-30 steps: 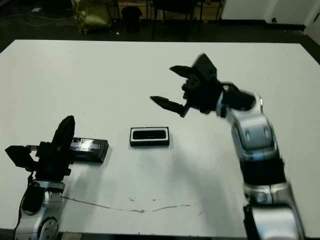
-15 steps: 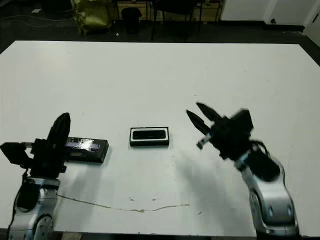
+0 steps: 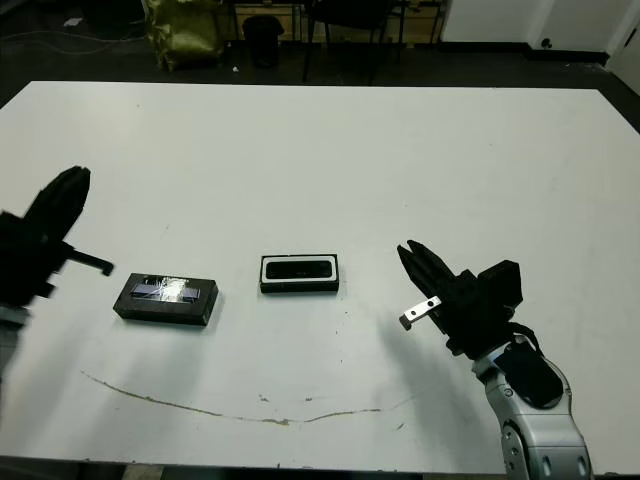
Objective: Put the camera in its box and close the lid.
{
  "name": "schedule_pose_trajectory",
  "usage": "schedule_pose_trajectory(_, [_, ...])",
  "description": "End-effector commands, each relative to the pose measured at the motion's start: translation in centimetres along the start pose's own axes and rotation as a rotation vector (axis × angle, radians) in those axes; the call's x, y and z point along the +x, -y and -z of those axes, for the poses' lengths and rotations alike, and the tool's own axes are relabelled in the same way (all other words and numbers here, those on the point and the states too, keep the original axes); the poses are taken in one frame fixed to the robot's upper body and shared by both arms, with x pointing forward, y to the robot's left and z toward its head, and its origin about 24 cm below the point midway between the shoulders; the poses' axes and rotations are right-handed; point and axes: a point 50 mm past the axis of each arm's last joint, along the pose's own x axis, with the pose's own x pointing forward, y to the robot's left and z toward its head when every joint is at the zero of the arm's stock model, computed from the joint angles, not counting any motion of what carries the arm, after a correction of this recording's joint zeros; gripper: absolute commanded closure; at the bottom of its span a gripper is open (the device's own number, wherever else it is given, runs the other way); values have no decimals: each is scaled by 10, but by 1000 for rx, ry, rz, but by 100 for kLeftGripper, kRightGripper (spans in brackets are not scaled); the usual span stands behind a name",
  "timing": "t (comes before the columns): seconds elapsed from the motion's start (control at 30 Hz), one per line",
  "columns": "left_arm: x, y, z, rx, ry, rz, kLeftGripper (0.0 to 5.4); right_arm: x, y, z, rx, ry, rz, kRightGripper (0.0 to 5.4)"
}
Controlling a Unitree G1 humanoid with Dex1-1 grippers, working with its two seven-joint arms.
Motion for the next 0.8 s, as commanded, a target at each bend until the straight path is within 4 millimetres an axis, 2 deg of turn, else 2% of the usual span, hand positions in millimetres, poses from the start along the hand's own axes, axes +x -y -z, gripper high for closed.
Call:
schedule_pose_trajectory(0.03, [2,-3,-18,102,-117,203,540,-3,1,4,17,-5,22,538])
schedule_pose_trajectory(0.27, [21,1,-43,336,-181,651,540,-3,3,1,17,9,42,538])
schedule_pose_trajectory(0.43, [40,14,-49,430,-250,831,540,-4,2,-2,21,10,64,538])
schedule_pose_trajectory(0.6, [49,34,-37,394,-304,956,540,-5,1,-2,34,22,68,538])
schedule_pose_trajectory(0.8, [49,41,-27,407,-364,1013,540,-5,0,-2,30,29,68,538])
